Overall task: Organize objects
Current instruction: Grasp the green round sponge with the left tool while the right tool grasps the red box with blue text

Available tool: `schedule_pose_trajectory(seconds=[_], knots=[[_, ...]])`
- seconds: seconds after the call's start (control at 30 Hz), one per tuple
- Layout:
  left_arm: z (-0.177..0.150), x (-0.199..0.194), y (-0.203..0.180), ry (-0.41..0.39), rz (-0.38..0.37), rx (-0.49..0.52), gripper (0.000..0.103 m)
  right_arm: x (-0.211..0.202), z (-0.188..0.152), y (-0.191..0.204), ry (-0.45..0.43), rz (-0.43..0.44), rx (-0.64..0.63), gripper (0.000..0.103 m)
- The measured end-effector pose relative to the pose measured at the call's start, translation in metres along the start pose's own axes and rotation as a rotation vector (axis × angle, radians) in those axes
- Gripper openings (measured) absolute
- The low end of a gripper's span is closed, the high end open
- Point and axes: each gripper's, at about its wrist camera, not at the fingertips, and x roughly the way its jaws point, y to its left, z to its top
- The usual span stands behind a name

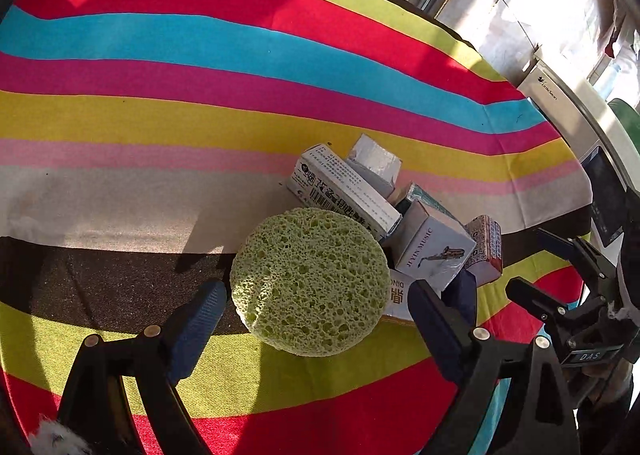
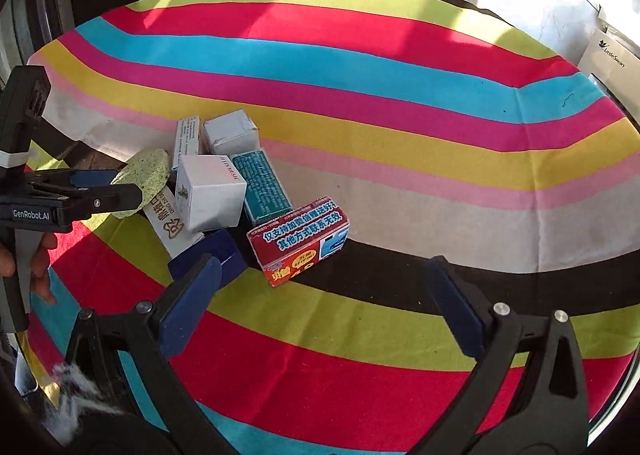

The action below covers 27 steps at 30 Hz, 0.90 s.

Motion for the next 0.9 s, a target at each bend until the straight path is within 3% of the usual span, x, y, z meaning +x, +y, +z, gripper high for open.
schedule_pose_trajectory(seconds=[0.23, 0.37, 0.5, 0.67, 0.83, 0.9], knots=[[0.004, 0.004, -0.003, -0.001, -0.017, 0.031, 0.093, 0.021, 0.011, -0.002, 0.029, 0.052, -0.097, 0.103], [0.003, 0.004, -0.003, -0.001, -0.01, 0.063, 0.082, 0.028, 0.013, -0.001, 0.041, 0.074, -0.139, 0.103], [0.003, 0.005, -0.005, -0.002, -0.023, 0.065, 0.082, 0.035, 0.014, -0.002, 0.047, 0.1, -0.148, 0.101], [0.002, 0.004, -0.008, -0.003, -0.028, 0.067, 0.082, 0.037, 0.015, -0.011, 0.054, 0.165, -0.104, 0.082], [-0.001, -0.001, -0.006, 0.001, -0.03, 0.06, 0.082, 0.044, 0.013, -0.014, 0.082, 0.168, -0.118, 0.082], [-0.002, -0.002, -0.007, -0.001, -0.033, 0.06, 0.082, 0.046, 0.012, -0.015, 0.091, 0.161, -0.114, 0.071]])
